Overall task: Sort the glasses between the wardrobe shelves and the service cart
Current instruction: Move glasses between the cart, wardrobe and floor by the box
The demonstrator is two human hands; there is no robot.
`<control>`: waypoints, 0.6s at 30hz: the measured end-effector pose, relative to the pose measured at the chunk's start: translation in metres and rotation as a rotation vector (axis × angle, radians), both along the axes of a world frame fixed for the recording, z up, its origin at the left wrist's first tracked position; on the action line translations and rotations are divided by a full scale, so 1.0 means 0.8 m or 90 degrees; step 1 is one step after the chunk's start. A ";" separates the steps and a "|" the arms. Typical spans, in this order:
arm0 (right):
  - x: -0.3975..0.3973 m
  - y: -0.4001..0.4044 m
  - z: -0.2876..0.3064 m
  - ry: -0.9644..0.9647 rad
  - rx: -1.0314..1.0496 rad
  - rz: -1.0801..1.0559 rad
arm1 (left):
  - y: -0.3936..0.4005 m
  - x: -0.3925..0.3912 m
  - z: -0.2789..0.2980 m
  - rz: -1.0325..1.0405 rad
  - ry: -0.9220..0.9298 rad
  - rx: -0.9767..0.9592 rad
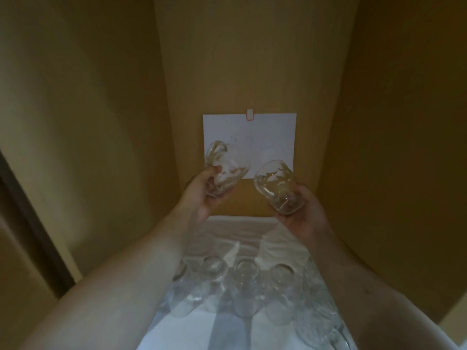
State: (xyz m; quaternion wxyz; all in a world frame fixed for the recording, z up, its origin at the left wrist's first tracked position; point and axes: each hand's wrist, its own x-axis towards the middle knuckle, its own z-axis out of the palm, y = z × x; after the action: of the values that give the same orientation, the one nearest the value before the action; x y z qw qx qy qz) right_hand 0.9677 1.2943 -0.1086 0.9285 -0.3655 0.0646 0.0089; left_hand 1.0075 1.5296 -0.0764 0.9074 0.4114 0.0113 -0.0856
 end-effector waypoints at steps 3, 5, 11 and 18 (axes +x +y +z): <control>-0.015 0.011 0.002 -0.006 0.084 -0.019 | 0.003 -0.016 0.004 -0.020 -0.011 -0.067; -0.025 0.019 0.007 -0.033 0.134 -0.020 | 0.006 -0.024 0.008 -0.008 0.001 -0.102; -0.058 0.036 0.020 -0.103 0.230 0.021 | 0.017 -0.053 0.016 -0.043 -0.033 -0.190; -0.107 0.051 0.029 -0.077 0.123 -0.012 | 0.014 -0.101 0.014 -0.036 0.035 -0.197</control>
State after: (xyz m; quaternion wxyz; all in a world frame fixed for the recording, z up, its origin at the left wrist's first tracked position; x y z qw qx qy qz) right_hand 0.8821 1.3350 -0.0852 0.9618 -0.2731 0.0108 -0.0159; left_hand 0.9270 1.5412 -0.0653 0.9564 0.2646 0.0112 -0.1234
